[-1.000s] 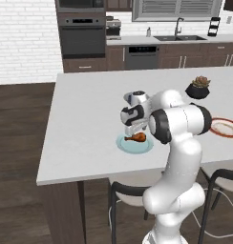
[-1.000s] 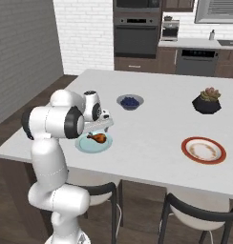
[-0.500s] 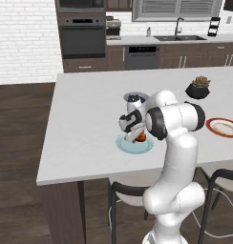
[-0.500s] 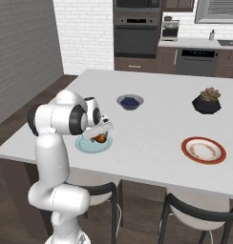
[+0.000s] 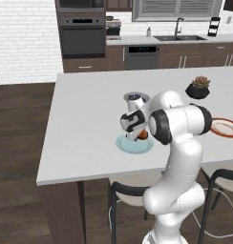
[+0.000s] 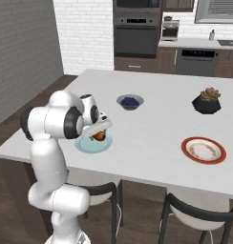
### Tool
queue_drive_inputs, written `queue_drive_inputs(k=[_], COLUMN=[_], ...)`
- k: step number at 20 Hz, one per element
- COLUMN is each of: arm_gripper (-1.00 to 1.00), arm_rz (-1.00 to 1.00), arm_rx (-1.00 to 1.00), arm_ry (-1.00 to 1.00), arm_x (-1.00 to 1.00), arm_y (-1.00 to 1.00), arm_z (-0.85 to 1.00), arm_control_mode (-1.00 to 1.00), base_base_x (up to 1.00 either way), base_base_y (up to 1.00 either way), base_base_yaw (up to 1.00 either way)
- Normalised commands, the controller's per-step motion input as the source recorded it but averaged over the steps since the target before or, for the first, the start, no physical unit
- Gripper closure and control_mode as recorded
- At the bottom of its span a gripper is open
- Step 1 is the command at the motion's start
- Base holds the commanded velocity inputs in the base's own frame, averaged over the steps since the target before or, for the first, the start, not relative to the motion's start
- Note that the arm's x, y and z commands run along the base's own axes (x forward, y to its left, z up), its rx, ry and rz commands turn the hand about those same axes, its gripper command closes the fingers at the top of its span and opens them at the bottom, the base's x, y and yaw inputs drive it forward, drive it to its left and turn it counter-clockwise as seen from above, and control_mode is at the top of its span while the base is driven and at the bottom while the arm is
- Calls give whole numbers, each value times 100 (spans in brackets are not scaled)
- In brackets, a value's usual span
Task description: Pick the chicken drumstick and garlic from their plates and place them in the bowl. Then put the bowl in the fridge.
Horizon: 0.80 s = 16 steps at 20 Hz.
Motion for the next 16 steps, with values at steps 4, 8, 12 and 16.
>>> queue_drive_inputs(k=[4, 8, 12, 16], arm_gripper=[100, 100, 100, 100], arm_rz=[-11, -14, -13, -4], arm_rx=[3, 5, 5, 2], arm_ry=[-32, -40, -21, -3], arm_x=[-99, -100, -96, -24], arm_y=[-18, -30, -31, -16], arm_z=[100, 99, 88, 18], arm_control_mode=[-100, -100, -100, 100], base_base_x=[0, 0, 0, -73], base_base_y=[0, 0, 0, -70], base_base_yaw=[0, 0, 0, -16])
